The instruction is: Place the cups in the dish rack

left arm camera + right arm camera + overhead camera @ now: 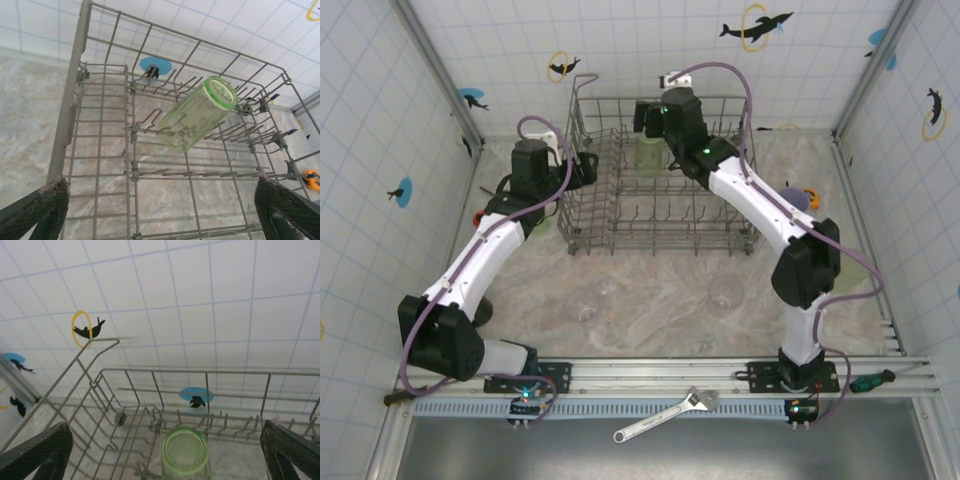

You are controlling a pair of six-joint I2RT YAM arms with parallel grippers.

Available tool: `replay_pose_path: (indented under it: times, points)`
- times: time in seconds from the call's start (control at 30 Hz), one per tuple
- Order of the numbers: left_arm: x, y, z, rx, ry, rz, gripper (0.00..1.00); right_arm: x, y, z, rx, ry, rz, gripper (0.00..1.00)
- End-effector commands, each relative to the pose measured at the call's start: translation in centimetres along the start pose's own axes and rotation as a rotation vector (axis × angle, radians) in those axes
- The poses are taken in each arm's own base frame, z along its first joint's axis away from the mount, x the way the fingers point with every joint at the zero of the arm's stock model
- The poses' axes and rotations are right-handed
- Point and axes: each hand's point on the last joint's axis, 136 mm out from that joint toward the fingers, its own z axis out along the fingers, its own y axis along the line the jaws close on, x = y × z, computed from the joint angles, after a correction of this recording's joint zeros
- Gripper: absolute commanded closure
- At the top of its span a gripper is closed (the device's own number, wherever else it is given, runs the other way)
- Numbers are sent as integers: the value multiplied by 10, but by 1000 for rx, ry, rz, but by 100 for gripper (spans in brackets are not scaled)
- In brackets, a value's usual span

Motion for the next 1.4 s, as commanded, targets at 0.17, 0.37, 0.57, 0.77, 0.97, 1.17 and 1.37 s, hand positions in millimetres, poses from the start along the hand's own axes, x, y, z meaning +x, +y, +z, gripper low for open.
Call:
replay_pose_path:
  times: [0.17, 0.37, 0.57, 0.77, 0.97, 1.17, 1.37]
  points:
    - [-36, 3, -38, -99, -75, -82, 3, 42, -26, -69, -35, 118, -18, 0]
    - [-44, 19, -51, -240, -47, -104, 2, 72, -54, -110, -67, 160, 15, 0]
    - [-44, 46, -61, -436, -15, -143, 2, 89, -80, -134, -83, 185, 55, 0]
    - [-42, 66, -68, -555, -16, -153, 2, 100, -95, -142, -112, 239, 73, 0]
    - [-36, 93, -78, -637, -26, -199, 2, 118, -110, -146, -94, 287, 60, 0]
    - [-8, 120, -71, -652, 18, -261, 2, 131, -114, -149, -108, 302, 83, 0]
    - [16, 144, -67, -685, 83, -296, 2, 133, -113, -154, -120, 313, 101, 0]
